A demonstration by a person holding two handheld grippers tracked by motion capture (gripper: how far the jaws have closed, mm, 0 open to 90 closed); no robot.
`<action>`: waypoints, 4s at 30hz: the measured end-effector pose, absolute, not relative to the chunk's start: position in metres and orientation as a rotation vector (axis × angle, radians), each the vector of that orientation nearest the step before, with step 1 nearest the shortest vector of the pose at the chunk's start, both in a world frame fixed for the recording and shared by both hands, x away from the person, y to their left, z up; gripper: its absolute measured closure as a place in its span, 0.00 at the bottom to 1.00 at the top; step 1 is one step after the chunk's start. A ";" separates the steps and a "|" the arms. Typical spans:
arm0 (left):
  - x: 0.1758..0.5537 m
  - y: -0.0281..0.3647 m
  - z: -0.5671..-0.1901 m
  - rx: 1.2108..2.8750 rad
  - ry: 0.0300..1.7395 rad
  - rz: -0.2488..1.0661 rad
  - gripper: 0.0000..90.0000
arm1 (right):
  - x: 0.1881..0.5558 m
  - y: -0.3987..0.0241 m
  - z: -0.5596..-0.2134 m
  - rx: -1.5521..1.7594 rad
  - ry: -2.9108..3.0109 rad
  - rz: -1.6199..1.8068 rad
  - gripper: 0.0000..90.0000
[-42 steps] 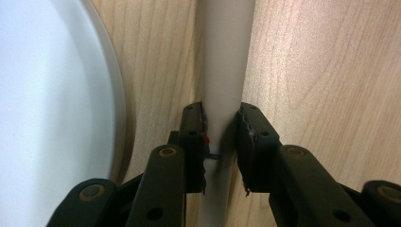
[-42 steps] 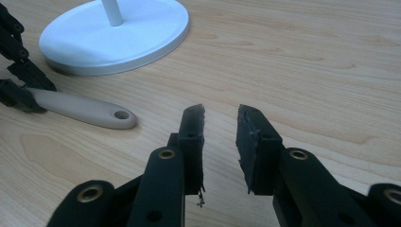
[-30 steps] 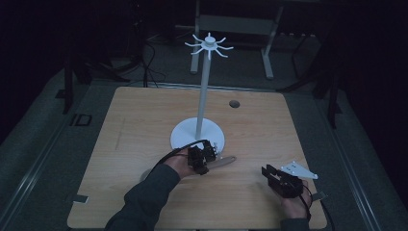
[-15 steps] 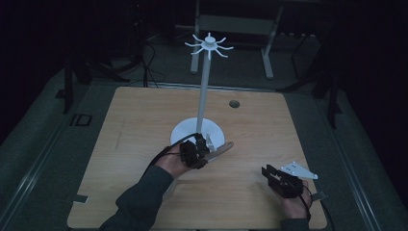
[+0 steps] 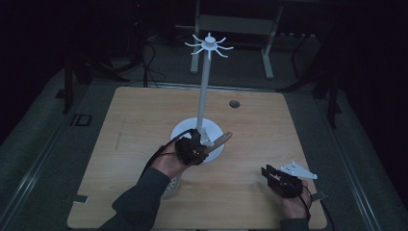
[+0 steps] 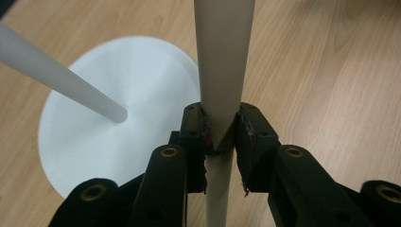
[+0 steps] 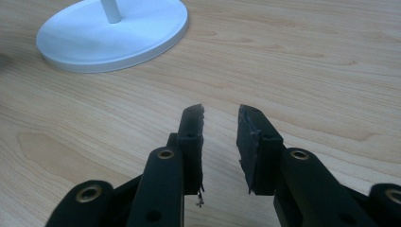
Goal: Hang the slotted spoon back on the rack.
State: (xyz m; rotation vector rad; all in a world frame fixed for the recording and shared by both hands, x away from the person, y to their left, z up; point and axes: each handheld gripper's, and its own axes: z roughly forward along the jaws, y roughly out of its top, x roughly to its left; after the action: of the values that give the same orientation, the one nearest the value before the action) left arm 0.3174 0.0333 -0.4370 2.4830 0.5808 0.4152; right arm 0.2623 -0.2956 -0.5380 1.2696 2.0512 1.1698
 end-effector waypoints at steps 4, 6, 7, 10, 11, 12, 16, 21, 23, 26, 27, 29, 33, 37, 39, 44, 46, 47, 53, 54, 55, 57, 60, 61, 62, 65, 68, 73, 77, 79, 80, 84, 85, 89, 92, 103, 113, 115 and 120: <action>0.313 0.036 -0.428 2.427 0.625 0.475 0.83 | 0.262 -0.296 -0.538 1.270 2.042 1.170 0.78; 0.313 0.037 -0.425 2.399 0.648 0.492 0.83 | 0.263 -0.297 -0.539 1.277 2.038 1.169 0.78; 0.312 0.038 -0.423 2.381 0.660 0.502 0.83 | 0.263 -0.297 -0.539 1.281 2.036 1.170 0.78; 0.311 0.039 -0.419 2.334 0.685 0.529 0.83 | 0.263 -0.298 -0.539 1.288 2.027 1.171 0.77; 0.310 0.040 -0.417 2.322 0.684 0.538 0.83 | 0.263 -0.298 -0.539 1.290 2.024 1.172 0.76; 0.310 0.041 -0.416 2.306 0.688 0.549 0.83 | 0.263 -0.298 -0.539 1.291 2.023 1.171 0.76; 0.307 0.043 -0.412 2.254 0.713 0.593 0.83 | 0.263 -0.298 -0.540 1.284 2.026 1.162 0.75; 0.304 0.046 -0.407 2.202 0.749 0.631 0.83 | 0.263 -0.298 -0.540 1.285 2.027 1.163 0.75; 0.303 0.047 -0.404 2.168 0.769 0.643 0.83 | 0.263 -0.298 -0.540 1.285 2.027 1.164 0.75; 0.301 0.049 -0.400 2.145 0.776 0.654 0.83 | 0.263 -0.298 -0.540 1.285 2.028 1.162 0.75; 0.301 0.049 -0.398 2.135 0.780 0.658 0.83 | 0.263 -0.298 -0.540 1.284 2.028 1.162 0.75; 0.300 0.050 -0.396 2.117 0.790 0.669 0.83 | 0.263 -0.298 -0.540 1.283 2.030 1.162 0.75; 0.299 0.051 -0.395 2.099 0.797 0.678 0.83 | 0.263 -0.298 -0.540 1.283 2.029 1.162 0.75; 0.297 0.053 -0.390 2.049 0.812 0.699 0.83 | 0.263 -0.298 -0.540 1.284 2.028 1.162 0.75; 0.297 0.053 -0.389 2.041 0.814 0.704 0.83 | 0.263 -0.298 -0.540 1.284 2.028 1.163 0.75; 0.296 0.054 -0.384 2.009 0.823 0.715 0.83 | 0.263 -0.298 -0.540 1.284 2.029 1.162 0.75; 0.296 0.054 -0.382 1.994 0.825 0.724 0.83 | 0.263 -0.298 -0.540 1.283 2.029 1.162 0.75; 0.296 0.054 -0.382 1.990 0.826 0.730 0.83 | 0.263 -0.298 -0.540 1.282 2.029 1.161 0.75; 0.296 0.052 -0.378 1.974 0.822 0.733 0.83 | 0.263 -0.298 -0.540 1.283 2.030 1.160 0.75; 0.296 0.052 -0.378 1.974 0.822 0.734 0.83 | 0.263 -0.298 -0.539 1.283 2.030 1.160 0.75; 0.296 0.051 -0.377 1.972 0.823 0.738 0.83 | 0.263 -0.298 -0.539 1.283 2.030 1.160 0.75; 0.296 0.051 -0.377 1.966 0.825 0.741 0.83 | 0.263 -0.299 -0.540 1.284 2.030 1.159 0.75; 0.296 0.050 -0.376 1.949 0.827 0.748 0.83 | 0.263 -0.299 -0.540 1.283 2.029 1.160 0.75; 0.296 0.050 -0.375 1.945 0.830 0.748 0.83 | 0.263 -0.299 -0.540 1.284 2.029 1.160 0.75; 0.296 0.050 -0.375 1.934 0.832 0.750 0.83 | 0.263 -0.299 -0.540 1.284 2.029 1.160 0.75; 0.296 0.049 -0.373 1.917 0.840 0.766 0.83 | 0.263 -0.299 -0.540 1.284 2.030 1.160 0.75; 0.296 0.049 -0.370 1.901 0.844 0.775 0.83 | 0.263 -0.299 -0.540 1.283 2.029 1.160 0.75; 0.297 0.047 -0.367 1.885 0.852 0.773 0.82 | 0.263 -0.299 -0.540 1.285 2.025 1.158 0.75; 0.298 0.045 -0.364 1.868 0.864 0.798 0.83 | 0.263 -0.299 -0.540 1.287 2.026 1.154 0.75; 0.298 0.044 -0.362 1.854 0.869 0.803 0.83 | 0.263 -0.299 -0.540 1.288 2.025 1.155 0.75; 0.298 0.043 -0.361 1.846 0.873 0.805 0.83 | 0.263 -0.299 -0.540 1.288 2.024 1.156 0.75; 0.299 0.041 -0.358 1.817 0.889 0.803 0.83 | 0.263 -0.300 -0.540 1.287 2.023 1.158 0.75; 0.299 0.040 -0.357 1.810 0.893 0.803 0.83 | 0.263 -0.300 -0.540 1.287 2.023 1.157 0.75; 0.300 0.039 -0.354 1.783 0.909 0.813 0.83 | 0.263 -0.300 -0.540 1.289 2.017 1.159 0.75; 0.299 0.038 -0.353 1.759 0.926 0.844 0.83 | 0.263 -0.301 -0.539 1.294 2.011 1.159 0.75; 0.299 0.036 -0.349 1.697 0.979 0.910 0.83 | 0.264 -0.301 -0.540 1.297 2.009 1.159 0.74; 0.302 0.032 -0.344 1.662 1.027 0.953 0.83 | 0.263 -0.301 -0.540 1.298 2.008 1.160 0.74; 0.302 0.031 -0.342 1.658 1.028 0.960 0.83 | 0.263 -0.301 -0.541 1.298 2.009 1.158 0.74; 0.302 0.027 -0.337 1.647 1.033 0.993 0.83 | 0.263 -0.301 -0.541 1.298 2.009 1.159 0.74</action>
State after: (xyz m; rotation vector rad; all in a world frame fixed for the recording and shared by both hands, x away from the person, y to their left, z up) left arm 0.3025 0.0265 -0.3369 1.6469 1.0329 0.9930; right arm 0.2634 -0.3011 -0.5405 1.2984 2.0088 1.1586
